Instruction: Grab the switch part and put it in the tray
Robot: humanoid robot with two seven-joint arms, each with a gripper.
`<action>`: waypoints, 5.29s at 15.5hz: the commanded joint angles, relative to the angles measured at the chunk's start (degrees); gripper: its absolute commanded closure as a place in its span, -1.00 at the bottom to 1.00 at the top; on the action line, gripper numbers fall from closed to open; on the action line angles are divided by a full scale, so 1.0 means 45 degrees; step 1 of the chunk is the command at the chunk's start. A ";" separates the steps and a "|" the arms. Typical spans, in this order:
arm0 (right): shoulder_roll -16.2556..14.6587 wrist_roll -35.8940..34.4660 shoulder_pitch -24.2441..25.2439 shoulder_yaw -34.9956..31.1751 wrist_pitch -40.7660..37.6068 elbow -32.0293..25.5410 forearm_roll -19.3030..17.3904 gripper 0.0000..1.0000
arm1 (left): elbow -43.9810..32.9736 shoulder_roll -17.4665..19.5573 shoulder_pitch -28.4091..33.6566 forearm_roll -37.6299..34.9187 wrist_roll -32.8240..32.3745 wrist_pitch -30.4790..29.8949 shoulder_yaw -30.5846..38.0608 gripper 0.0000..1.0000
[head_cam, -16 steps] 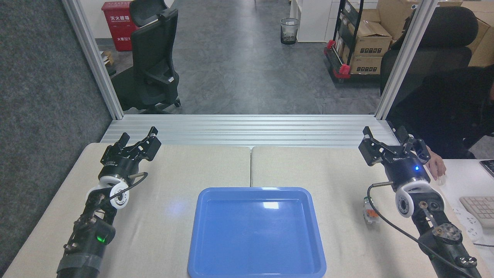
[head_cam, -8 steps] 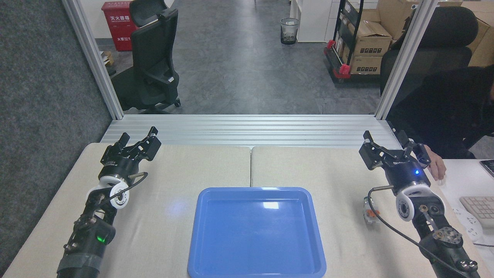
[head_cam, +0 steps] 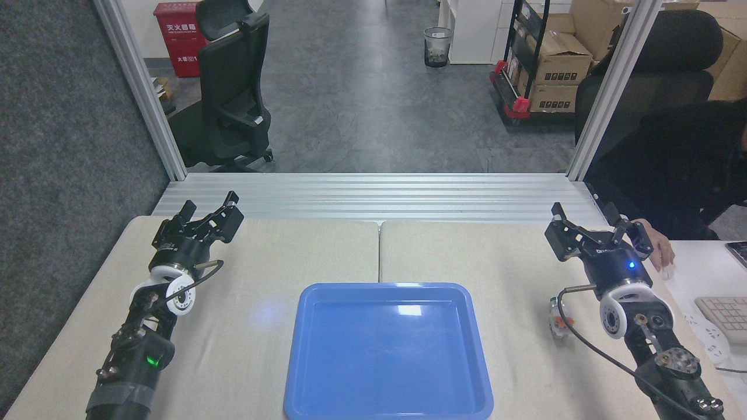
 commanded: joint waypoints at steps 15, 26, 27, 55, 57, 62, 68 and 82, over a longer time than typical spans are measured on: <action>0.1717 0.0761 0.2812 0.1332 0.0992 0.2521 -0.0068 0.58 | 0.0017 -0.0001 -0.0015 0.0000 0.0006 -0.0003 -0.0293 -1.00; 0.5053 0.2613 0.0958 0.2629 0.2218 -0.5349 0.1605 1.00 | -0.0002 -0.0001 0.0004 0.0000 0.0006 -0.0003 -0.0293 -1.00; 0.5309 0.3061 0.0975 0.3878 0.2802 -0.5544 0.2173 1.00 | 0.0017 -0.0001 0.0004 0.0000 0.0025 -0.0003 -0.0293 -1.00; -0.1478 0.3674 -0.0278 -0.1477 0.0409 -0.2187 0.0463 -0.97 | -0.0002 -0.0001 0.0004 0.0000 0.0006 -0.0003 -0.0293 -1.00; -0.1759 0.3302 -0.0157 -0.1578 0.0055 -0.1682 -0.0202 -0.97 | 0.0017 -0.0001 0.0004 0.0000 0.0025 -0.0003 -0.0293 -1.00; -0.1605 0.1659 -0.0138 -0.1966 -0.0978 -0.1542 -0.0709 -0.97 | -0.0002 -0.0001 0.0004 0.0000 0.0025 -0.0003 -0.0293 -1.00; -0.1720 0.1659 0.0505 -0.2067 -0.1332 -0.1523 -0.2001 -0.98 | 0.0017 -0.0001 -0.0015 0.0000 0.0025 -0.0003 -0.0293 -1.00; -0.1856 0.2186 0.0722 -0.2965 -0.2037 -0.0666 -0.1631 -0.97 | -0.0002 -0.0001 0.0004 0.0000 0.0006 -0.0003 -0.0293 -1.00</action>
